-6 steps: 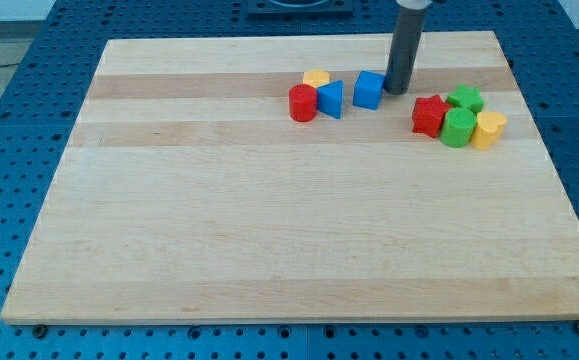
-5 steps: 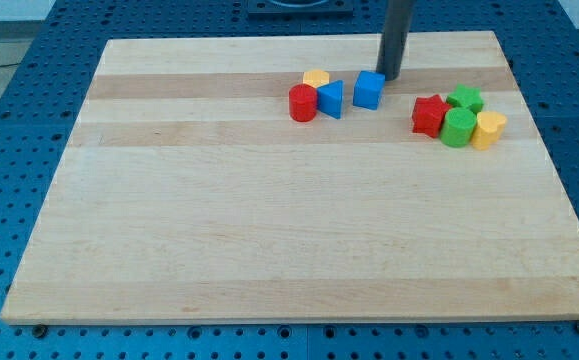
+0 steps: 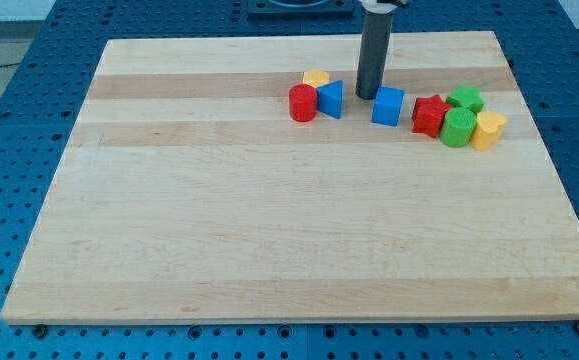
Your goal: Slide the blue cube into the red star
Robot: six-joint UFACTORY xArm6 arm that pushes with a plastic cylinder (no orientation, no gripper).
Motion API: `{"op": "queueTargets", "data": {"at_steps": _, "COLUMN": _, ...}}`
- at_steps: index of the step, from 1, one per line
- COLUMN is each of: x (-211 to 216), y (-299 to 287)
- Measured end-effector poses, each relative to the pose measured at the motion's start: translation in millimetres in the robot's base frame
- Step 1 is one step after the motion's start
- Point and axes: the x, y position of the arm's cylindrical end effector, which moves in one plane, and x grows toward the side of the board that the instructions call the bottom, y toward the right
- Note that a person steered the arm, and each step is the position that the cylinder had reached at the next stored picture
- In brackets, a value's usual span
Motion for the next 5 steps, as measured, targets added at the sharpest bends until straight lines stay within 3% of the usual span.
{"op": "queueTargets", "data": {"at_steps": 3, "x": 19, "y": -8}}
{"op": "queueTargets", "data": {"at_steps": 5, "x": 19, "y": 27}}
